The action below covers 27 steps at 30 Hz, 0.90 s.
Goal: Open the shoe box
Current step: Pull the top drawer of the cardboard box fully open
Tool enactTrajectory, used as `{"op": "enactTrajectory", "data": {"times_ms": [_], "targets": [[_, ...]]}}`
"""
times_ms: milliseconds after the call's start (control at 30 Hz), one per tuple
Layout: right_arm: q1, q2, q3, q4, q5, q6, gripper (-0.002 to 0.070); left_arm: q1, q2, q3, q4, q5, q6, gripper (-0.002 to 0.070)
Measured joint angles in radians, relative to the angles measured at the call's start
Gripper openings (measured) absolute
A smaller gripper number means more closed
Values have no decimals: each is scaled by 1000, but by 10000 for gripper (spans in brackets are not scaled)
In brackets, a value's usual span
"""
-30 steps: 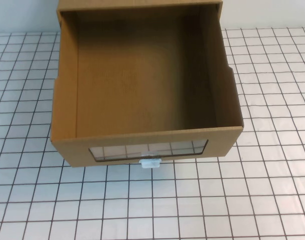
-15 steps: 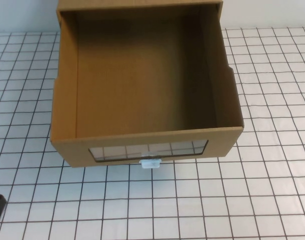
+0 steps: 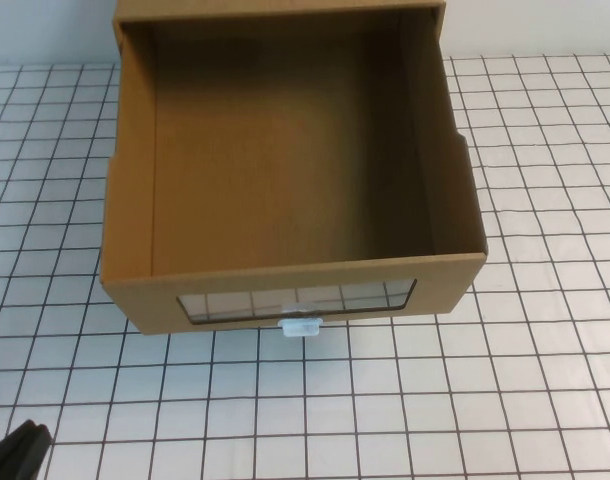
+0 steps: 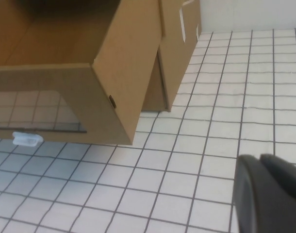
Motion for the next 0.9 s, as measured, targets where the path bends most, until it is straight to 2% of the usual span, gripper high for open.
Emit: {"op": "enactTrajectory", "data": {"times_ms": [567,767,833,900], "targets": [[0,0,2,23,-52,4,-13,0,0,0,-2,13,0,-2],[-2,-2,14,-47,-58,4,-13,0,0,0,-2,13,0,-2],[-27,-13,42,-72,-96,4,-13,0,0,0,-2,13,0,-2],[-100,-38,89,-82,-168,4,-13,0,0,0,-2,13,0,-2]]}}
